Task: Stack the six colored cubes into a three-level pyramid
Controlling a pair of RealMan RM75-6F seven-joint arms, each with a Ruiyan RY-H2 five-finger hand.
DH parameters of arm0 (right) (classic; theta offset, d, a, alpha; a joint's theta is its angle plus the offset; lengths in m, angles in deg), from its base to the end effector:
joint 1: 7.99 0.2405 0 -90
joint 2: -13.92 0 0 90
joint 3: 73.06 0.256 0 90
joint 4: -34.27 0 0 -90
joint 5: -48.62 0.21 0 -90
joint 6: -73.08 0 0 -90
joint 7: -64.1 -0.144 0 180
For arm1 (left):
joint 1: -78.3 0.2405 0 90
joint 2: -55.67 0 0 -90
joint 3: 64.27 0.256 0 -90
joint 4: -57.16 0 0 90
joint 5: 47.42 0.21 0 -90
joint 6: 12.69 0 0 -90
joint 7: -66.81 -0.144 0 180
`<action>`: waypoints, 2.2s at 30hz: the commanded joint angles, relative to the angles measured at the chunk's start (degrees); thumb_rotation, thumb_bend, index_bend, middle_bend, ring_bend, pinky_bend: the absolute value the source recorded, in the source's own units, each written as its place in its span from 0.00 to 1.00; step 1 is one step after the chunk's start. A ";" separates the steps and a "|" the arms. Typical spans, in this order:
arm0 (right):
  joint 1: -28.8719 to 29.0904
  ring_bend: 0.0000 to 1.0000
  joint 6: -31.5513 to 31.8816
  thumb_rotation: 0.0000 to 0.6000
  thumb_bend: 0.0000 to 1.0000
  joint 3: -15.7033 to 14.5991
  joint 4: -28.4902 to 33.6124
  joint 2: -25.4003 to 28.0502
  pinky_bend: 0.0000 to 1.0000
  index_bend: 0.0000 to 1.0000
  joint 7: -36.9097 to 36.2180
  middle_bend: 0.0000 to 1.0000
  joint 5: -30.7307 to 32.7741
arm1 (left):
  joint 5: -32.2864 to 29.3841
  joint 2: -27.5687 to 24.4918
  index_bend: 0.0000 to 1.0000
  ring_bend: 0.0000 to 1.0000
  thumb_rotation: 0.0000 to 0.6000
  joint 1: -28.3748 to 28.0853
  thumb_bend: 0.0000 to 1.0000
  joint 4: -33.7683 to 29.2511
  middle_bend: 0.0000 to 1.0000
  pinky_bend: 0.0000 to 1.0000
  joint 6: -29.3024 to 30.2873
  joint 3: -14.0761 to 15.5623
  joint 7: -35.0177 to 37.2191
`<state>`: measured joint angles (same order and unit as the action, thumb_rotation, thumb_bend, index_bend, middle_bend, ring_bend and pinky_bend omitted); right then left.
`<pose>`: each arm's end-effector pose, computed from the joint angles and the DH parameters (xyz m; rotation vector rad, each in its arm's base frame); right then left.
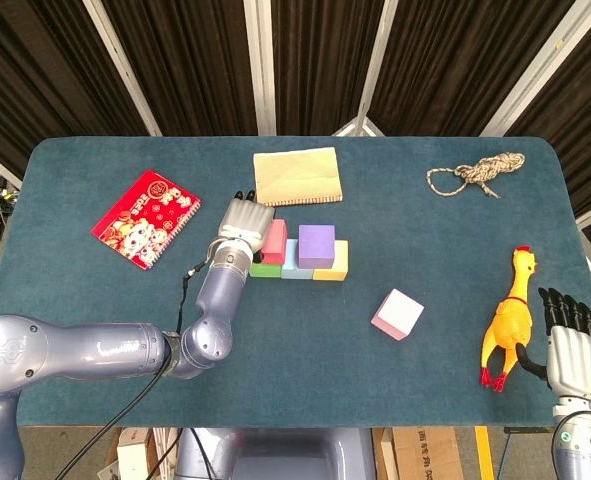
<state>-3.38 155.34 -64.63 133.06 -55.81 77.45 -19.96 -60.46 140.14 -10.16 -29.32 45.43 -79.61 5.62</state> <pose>-0.3149 -0.1917 0.1354 1.1536 -1.0338 0.7514 0.0358 0.4183 0.0040 -1.8280 -0.9086 -0.4682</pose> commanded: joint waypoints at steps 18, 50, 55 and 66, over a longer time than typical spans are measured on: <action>-0.17 0.00 0.21 1.00 0.34 0.20 -0.05 0.34 0.00 0.08 -0.77 0.09 0.12 | 1.60 2.75 0.30 0.05 1.00 0.87 0.31 1.39 0.29 0.09 1.23 -2.13 -1.21; -0.31 0.00 0.36 1.00 0.34 0.43 0.01 0.69 0.00 0.08 -1.31 0.09 0.49 | 2.16 5.19 0.30 0.05 1.00 2.21 0.31 3.03 0.29 0.09 2.24 -5.38 -4.26; -0.28 0.00 0.29 1.00 0.34 0.45 -0.06 0.65 0.00 0.08 -1.31 0.09 0.56 | 2.38 5.32 0.30 0.05 1.00 2.45 0.31 3.11 0.29 0.09 2.34 -5.60 -4.47; -0.24 0.00 0.29 1.00 0.34 0.53 -0.15 0.62 0.00 0.08 -1.26 0.09 0.71 | 2.70 6.06 0.30 0.05 1.00 2.83 0.31 3.74 0.29 0.09 1.97 -6.05 -4.92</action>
<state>-3.62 155.64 -64.10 132.91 -55.19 76.18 -19.26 -57.75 146.19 -7.32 -25.59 47.40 -85.64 0.72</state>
